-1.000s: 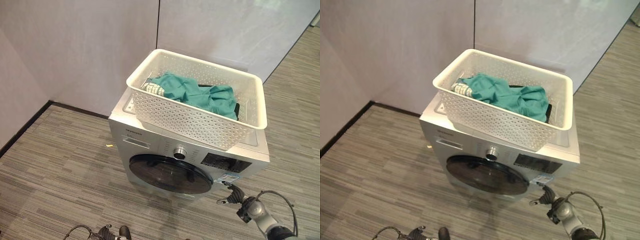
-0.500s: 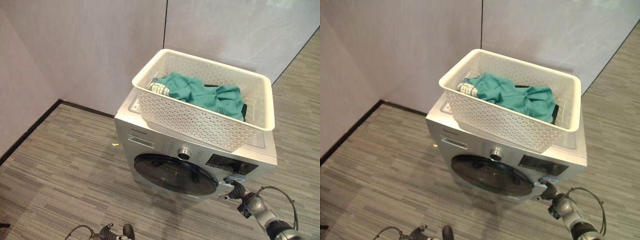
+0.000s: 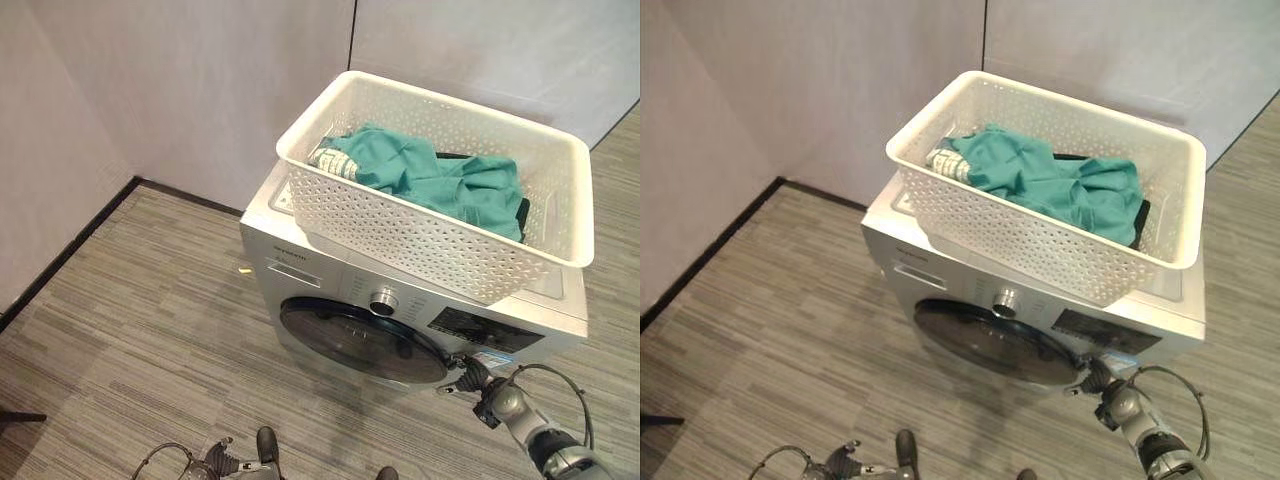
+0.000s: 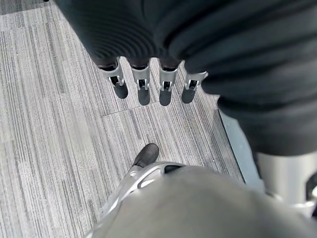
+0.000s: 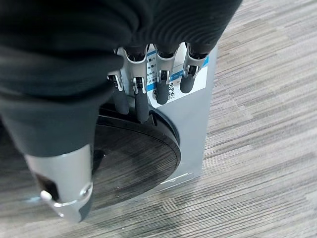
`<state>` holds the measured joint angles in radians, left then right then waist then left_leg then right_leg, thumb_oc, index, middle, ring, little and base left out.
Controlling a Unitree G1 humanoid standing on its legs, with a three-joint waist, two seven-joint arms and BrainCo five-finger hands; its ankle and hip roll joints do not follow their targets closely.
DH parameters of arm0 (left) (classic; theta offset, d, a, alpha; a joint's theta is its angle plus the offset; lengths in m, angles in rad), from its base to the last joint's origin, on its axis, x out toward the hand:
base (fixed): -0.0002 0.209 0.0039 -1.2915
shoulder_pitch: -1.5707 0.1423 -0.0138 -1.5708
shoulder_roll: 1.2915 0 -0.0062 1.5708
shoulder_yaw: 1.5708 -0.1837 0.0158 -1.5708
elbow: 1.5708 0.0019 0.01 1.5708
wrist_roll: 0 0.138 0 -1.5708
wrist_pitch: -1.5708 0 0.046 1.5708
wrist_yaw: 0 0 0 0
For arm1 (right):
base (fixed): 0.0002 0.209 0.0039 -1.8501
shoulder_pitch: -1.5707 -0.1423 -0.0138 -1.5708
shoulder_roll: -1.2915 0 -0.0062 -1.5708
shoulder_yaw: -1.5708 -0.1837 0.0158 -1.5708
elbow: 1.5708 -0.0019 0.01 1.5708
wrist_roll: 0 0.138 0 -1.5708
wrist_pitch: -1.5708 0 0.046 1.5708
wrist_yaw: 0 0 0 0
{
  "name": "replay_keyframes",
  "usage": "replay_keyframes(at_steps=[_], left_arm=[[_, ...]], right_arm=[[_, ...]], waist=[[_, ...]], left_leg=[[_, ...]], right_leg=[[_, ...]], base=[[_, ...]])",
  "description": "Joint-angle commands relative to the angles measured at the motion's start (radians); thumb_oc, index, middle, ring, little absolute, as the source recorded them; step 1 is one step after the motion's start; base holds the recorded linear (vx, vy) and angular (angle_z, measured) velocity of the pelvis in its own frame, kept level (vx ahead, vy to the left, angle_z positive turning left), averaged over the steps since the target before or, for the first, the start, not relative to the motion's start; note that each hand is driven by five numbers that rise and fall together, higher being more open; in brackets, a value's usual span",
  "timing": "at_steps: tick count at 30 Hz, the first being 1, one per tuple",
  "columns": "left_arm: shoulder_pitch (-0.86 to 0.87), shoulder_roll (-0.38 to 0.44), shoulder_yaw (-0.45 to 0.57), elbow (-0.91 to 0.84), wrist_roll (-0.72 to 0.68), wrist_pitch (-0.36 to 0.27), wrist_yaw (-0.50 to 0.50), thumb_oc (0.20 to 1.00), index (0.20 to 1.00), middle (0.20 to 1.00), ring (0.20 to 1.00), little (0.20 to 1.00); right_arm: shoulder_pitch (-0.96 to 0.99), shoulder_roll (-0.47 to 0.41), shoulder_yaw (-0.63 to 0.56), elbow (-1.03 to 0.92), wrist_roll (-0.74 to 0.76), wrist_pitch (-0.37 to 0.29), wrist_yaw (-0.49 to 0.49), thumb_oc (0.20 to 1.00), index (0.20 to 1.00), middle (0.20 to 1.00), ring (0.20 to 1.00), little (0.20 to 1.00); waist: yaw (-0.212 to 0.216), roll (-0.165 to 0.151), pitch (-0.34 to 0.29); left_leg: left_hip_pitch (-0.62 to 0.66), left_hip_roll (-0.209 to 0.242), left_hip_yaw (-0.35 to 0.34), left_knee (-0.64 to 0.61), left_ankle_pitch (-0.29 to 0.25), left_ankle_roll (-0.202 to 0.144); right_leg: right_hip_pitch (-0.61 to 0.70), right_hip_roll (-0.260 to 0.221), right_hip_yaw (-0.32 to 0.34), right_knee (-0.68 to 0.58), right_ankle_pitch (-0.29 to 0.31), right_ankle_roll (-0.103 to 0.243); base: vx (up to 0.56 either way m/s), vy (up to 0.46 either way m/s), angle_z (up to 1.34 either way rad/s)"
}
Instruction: Grab the laundry basket,head to the washer,open it,put in the laundry and shut it.
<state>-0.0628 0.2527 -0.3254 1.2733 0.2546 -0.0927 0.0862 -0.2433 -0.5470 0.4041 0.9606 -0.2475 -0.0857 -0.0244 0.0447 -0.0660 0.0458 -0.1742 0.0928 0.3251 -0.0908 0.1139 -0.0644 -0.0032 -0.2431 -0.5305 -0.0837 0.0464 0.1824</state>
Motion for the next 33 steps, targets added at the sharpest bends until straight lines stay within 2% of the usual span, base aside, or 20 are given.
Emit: replay_keyframes(at_steps=[1, 22, 33], left_arm=[[-0.017, -0.038, -0.07, 0.041, 0.044, -0.008, 0.011, 1.0, 1.0, 1.0, 1.0, 1.0], [-0.007, -0.05, -0.062, 0.055, 0.073, -0.004, 0.059, 1.0, 1.0, 1.0, 1.0, 1.0], [0.005, -0.063, -0.048, 0.079, 0.066, 0.007, 0.057, 1.0, 1.0, 1.0, 1.0, 1.0]], right_arm=[[-0.16, -0.015, 0.011, -0.008, -0.011, -0.045, -0.066, 1.0, 1.0, 1.0, 1.0, 1.0], [-0.164, 0.022, 0.031, -0.275, -0.031, -0.095, -0.126, 1.0, 1.0, 1.0, 1.0, 1.0], [-0.176, 0.036, 0.064, -0.333, -0.045, -0.087, -0.103, 1.0, 1.0, 1.0, 1.0, 1.0]], waist=[[0.065, 0.004, 0.033], [0.075, -0.004, 0.018], [0.081, -0.015, 0.018]], left_leg=[[0.032, 0.055, -0.002, 0.004, -0.034, -0.053], [0.043, 0.048, -0.009, 0.004, -0.046, -0.047], [0.028, 0.056, -0.017, 0.004, -0.046, -0.048]], right_leg=[[-0.044, -0.074, 0.037, -0.004, 0.136, 0.067], [-0.031, -0.08, 0.033, -0.004, 0.14, 0.068], [-0.045, -0.074, 0.036, -0.004, 0.146, 0.07]], base=[[0.0, 0.0, 0.0], [0.0, 0.001, 0.0], [0.0, 0.0, 0.0]])
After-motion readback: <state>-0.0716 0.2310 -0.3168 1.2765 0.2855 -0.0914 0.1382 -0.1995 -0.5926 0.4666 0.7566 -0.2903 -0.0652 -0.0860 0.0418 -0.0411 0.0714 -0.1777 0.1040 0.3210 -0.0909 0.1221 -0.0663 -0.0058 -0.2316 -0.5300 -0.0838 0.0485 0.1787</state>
